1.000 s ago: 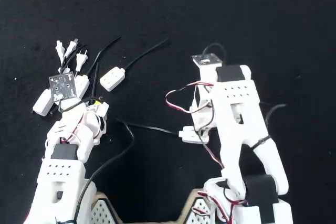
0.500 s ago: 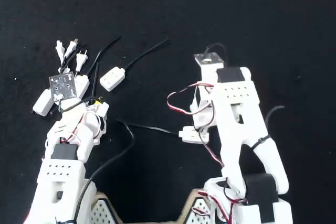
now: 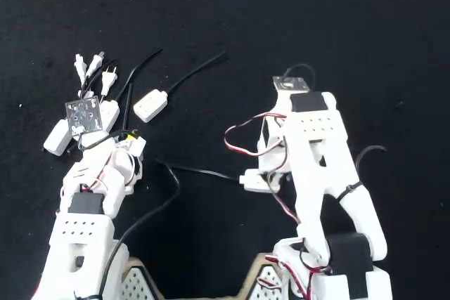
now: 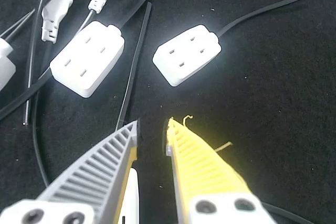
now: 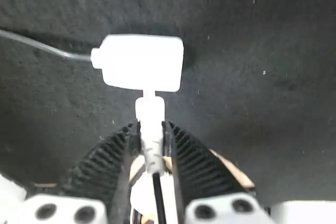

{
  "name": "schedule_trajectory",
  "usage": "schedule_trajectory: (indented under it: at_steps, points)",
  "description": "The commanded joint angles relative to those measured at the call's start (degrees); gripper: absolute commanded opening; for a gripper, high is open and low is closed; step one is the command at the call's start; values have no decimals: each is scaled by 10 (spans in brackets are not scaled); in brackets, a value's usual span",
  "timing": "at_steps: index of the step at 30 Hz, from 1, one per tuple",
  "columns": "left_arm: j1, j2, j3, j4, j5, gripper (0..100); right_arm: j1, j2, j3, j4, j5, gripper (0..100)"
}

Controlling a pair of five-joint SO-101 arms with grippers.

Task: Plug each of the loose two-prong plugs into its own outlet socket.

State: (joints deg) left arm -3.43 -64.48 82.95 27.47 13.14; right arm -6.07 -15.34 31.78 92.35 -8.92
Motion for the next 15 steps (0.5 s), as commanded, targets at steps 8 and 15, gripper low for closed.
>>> schedule_trajectory:
  at_steps: [8, 15]
  points:
    - [-6, -7, -5, -9, 2, 102, 13, 2, -27, -5, -43, 11]
    - [-6, -7, -4, -9, 2, 102, 13, 2, -28, -9, -45, 11]
